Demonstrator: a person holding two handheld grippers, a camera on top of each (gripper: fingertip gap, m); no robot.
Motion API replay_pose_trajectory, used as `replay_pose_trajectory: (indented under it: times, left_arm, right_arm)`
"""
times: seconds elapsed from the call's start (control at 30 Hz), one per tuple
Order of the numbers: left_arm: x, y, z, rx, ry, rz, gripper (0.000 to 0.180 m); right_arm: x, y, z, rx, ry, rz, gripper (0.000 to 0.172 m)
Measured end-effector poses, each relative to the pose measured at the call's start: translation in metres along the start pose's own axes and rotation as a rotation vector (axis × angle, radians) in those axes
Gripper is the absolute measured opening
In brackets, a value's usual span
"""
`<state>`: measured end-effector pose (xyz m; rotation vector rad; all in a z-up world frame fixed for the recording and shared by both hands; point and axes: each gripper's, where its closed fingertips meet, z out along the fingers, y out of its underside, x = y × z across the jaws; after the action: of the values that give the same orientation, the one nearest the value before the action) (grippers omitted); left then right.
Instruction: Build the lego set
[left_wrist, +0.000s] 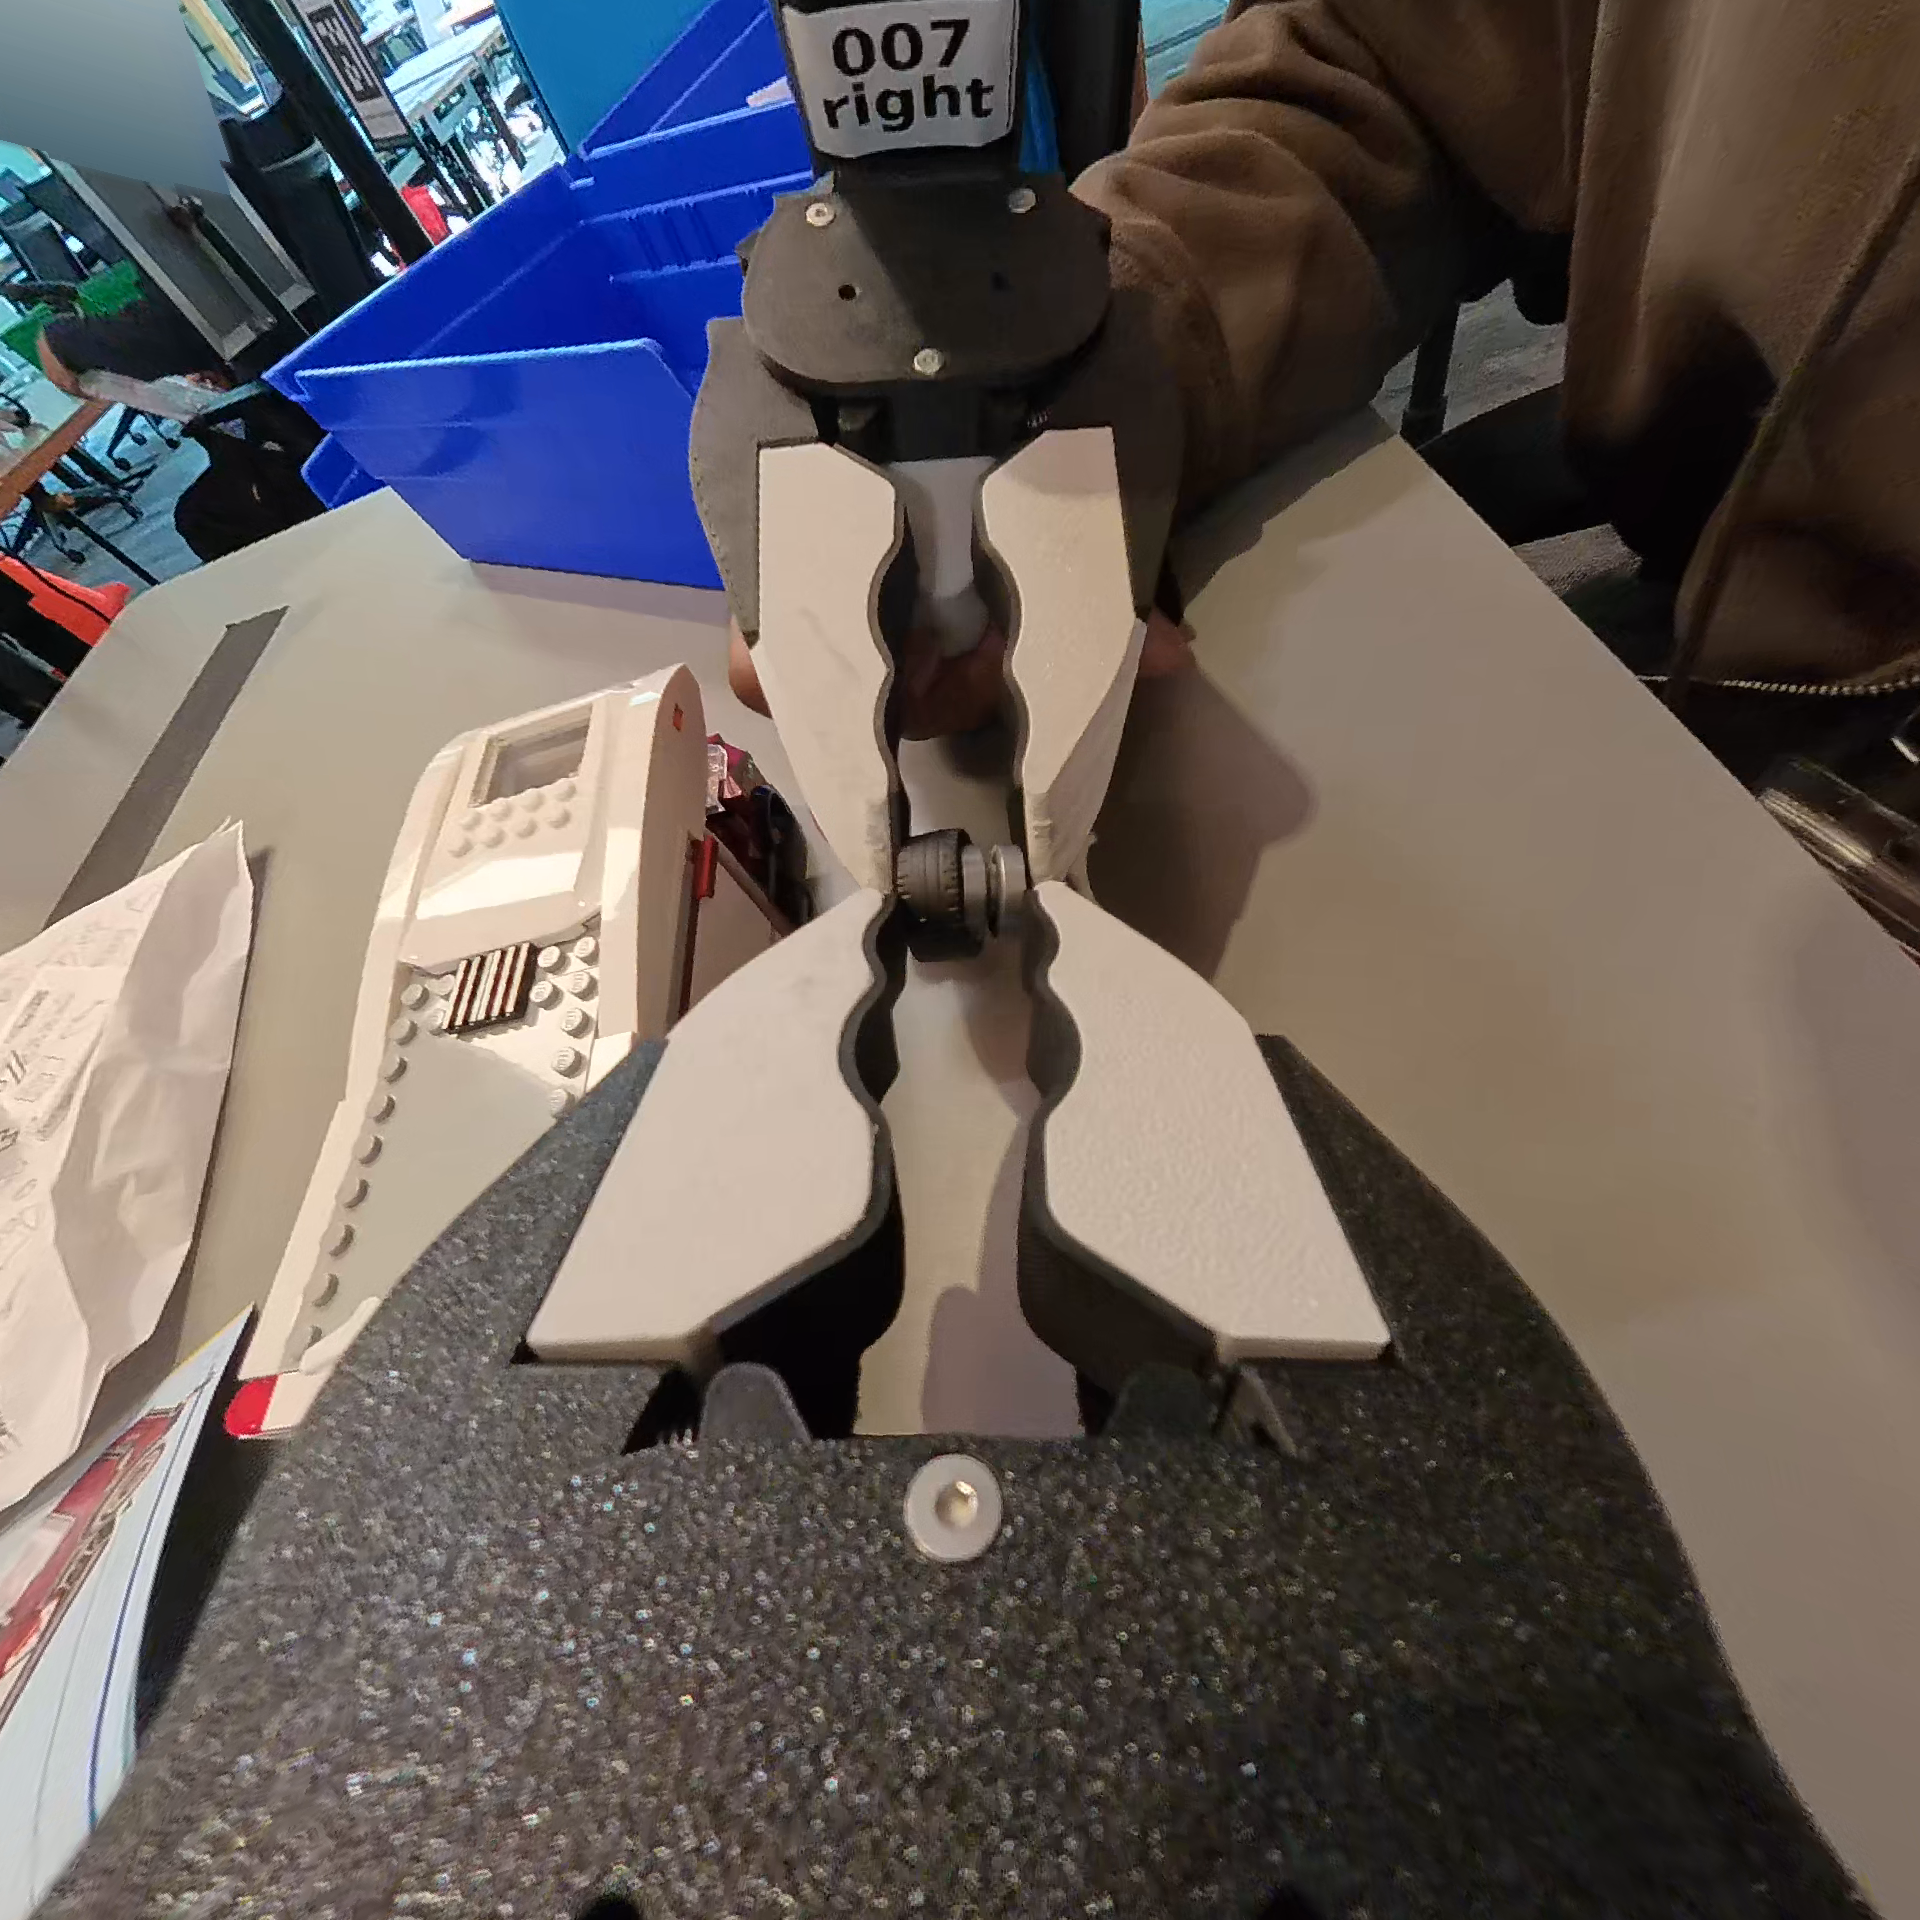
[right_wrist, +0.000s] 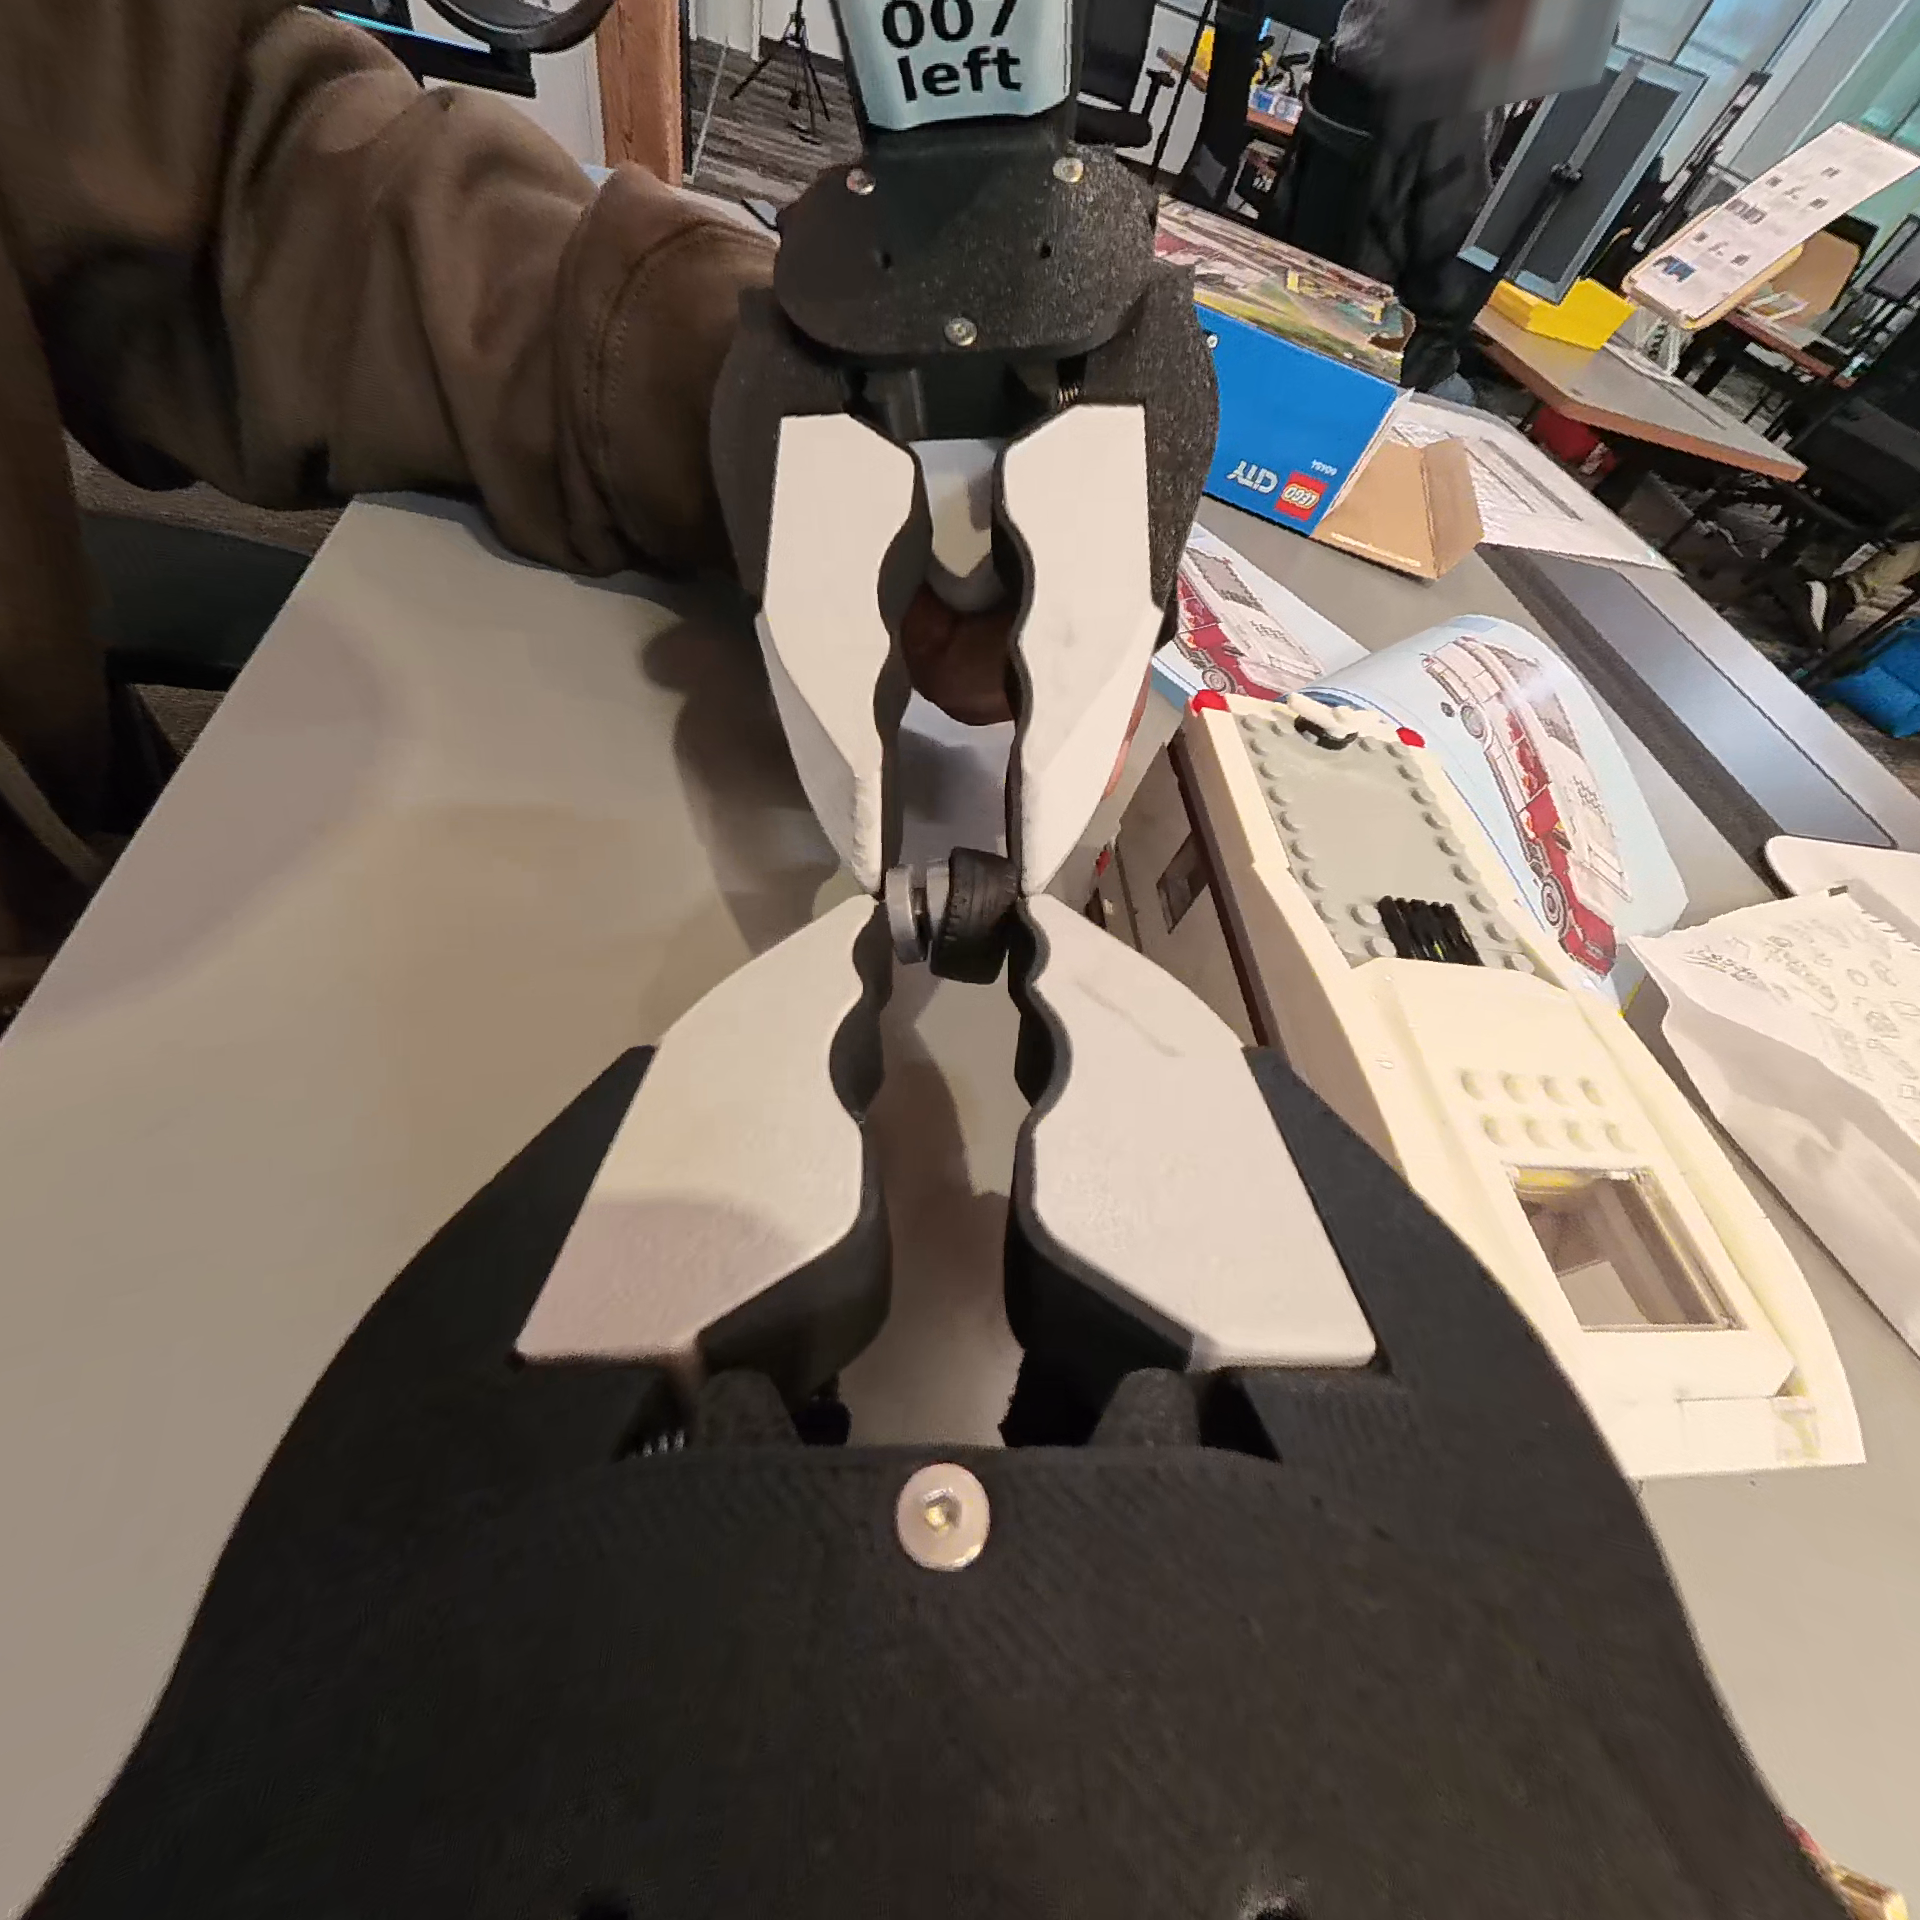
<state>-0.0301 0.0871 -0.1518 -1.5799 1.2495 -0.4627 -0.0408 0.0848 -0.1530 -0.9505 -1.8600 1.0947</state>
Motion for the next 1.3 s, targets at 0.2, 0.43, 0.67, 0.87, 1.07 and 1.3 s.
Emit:
replay_pose_trajectory:
  times: [0.2, 0.43, 0.67, 0.87, 1.07, 1.3]
  left_arm:
    - [0.0, 0.003, 0.001, -0.008, 0.02, -0.069, 0.021]
    - [0.001, 0.01, 0.004, -0.045, 0.037, -0.109, 0.02]
    - [0.0, 0.018, 0.008, -0.101, 0.014, -0.095, 0.019]
    - [-0.01, 0.01, 0.004, -0.047, -0.056, -0.086, 0.023]
    - [-0.01, -0.002, 0.0, 0.064, -0.005, -0.202, 0.036]
    - [-0.003, -0.019, -0.001, 0.18, 0.048, -0.221, 0.024]
  right_arm:
    - [0.002, 0.003, 0.001, -0.023, 0.028, -0.018, 0.02]
    - [0.002, 0.011, 0.003, -0.072, 0.073, -0.101, 0.019]
    - [0.005, 0.018, 0.005, -0.125, 0.128, -0.19, 0.018]
    - [0.013, 0.011, 0.0, -0.064, 0.139, -0.107, 0.019]
    - [0.009, -0.011, -0.008, 0.09, 0.065, 0.0, 0.019]
    - [0.007, -0.023, -0.013, 0.183, 0.019, 0.055, 0.019]
